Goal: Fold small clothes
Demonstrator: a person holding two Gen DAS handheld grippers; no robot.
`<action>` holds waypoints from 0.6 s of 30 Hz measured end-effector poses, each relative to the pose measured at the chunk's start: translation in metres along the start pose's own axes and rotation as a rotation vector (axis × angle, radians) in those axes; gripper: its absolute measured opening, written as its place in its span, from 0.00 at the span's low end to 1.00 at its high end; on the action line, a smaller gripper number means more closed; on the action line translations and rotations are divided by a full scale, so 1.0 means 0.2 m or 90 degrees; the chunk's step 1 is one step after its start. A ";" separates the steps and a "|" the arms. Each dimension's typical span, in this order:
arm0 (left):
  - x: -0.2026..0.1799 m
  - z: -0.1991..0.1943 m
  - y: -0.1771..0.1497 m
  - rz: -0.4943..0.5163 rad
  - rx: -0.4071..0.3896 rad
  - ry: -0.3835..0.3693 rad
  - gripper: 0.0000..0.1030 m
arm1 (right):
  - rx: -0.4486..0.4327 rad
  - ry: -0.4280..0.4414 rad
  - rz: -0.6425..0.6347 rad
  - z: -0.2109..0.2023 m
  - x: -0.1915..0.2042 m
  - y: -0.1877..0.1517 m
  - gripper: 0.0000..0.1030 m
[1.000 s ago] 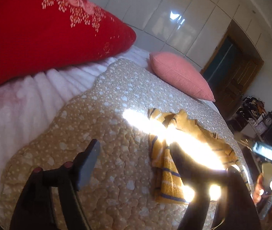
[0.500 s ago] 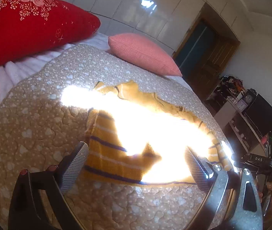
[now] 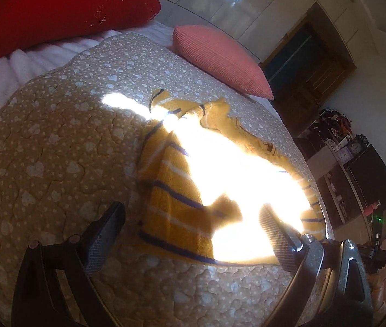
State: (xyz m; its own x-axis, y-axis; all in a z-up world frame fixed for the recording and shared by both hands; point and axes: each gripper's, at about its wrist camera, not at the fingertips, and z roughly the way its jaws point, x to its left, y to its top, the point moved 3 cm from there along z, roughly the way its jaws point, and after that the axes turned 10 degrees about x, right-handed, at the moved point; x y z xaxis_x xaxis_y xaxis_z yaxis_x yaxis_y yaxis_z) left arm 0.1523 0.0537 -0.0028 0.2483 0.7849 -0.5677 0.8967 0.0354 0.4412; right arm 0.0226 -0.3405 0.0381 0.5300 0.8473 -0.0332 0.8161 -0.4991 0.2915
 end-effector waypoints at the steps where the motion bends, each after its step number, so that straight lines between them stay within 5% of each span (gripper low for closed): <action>1: 0.01 0.00 0.00 -0.003 0.001 0.003 0.94 | -0.016 -0.002 -0.002 -0.03 0.02 0.00 0.11; 6: 0.00 0.03 -0.02 -0.001 0.014 0.010 0.94 | -0.097 0.053 0.004 -0.14 0.08 0.15 0.45; 12: -0.04 0.03 -0.03 0.013 0.009 0.026 0.94 | -0.025 0.053 -0.024 0.14 0.23 0.42 0.46; 13: -0.03 0.03 -0.03 0.012 0.011 0.024 0.94 | -0.004 0.050 -0.039 0.21 0.25 0.44 0.34; 14: -0.03 0.02 -0.03 0.010 0.013 0.020 0.94 | -0.003 0.027 -0.050 0.26 0.25 0.45 0.25; 16: -0.02 0.02 -0.02 0.006 0.016 0.009 0.94 | -0.020 -0.033 -0.053 0.28 0.22 0.48 0.25; 18: -0.02 0.01 0.00 0.001 0.019 -0.005 0.94 | -0.037 -0.123 -0.043 0.25 0.20 0.50 0.46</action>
State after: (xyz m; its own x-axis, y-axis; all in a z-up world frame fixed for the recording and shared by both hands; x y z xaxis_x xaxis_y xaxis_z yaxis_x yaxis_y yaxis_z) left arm 0.1520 0.0497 -0.0018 0.2524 0.7799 -0.5727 0.9070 0.0155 0.4209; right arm 0.1371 -0.3668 0.0185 0.5136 0.8250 -0.2356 0.8395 -0.4264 0.3368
